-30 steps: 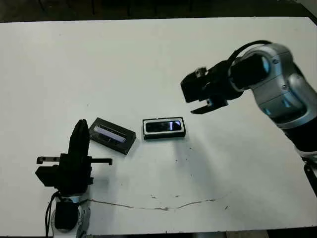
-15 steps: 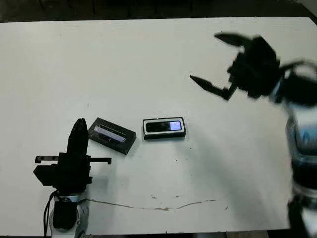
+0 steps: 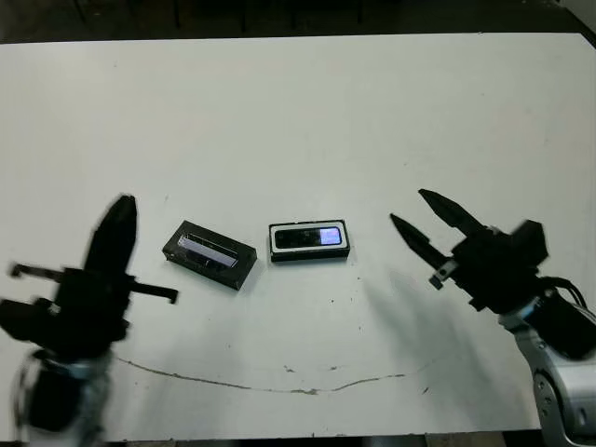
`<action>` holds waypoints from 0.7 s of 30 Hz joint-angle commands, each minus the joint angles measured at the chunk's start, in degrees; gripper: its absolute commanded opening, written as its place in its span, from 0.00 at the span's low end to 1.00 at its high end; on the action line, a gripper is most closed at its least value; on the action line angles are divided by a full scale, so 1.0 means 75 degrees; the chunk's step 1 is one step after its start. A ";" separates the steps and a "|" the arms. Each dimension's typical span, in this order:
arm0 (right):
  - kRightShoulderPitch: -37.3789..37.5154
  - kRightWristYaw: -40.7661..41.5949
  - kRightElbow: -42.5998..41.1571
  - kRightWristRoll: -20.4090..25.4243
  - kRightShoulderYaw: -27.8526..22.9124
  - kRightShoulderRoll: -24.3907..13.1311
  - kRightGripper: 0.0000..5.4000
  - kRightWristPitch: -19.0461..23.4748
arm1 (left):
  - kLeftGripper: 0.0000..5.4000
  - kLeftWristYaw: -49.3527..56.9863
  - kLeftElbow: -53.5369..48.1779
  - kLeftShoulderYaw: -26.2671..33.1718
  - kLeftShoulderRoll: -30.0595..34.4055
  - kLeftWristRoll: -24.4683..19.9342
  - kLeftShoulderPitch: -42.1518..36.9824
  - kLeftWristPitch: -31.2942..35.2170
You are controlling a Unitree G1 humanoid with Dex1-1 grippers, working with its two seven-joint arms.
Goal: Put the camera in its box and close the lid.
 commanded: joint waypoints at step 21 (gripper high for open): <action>0.0176 -0.0405 -0.0148 0.0948 -0.0328 -0.0775 0.00 0.0976 | 0.45 -0.5898 0.4305 -0.3127 0.3279 0.0566 -0.6300 0.1744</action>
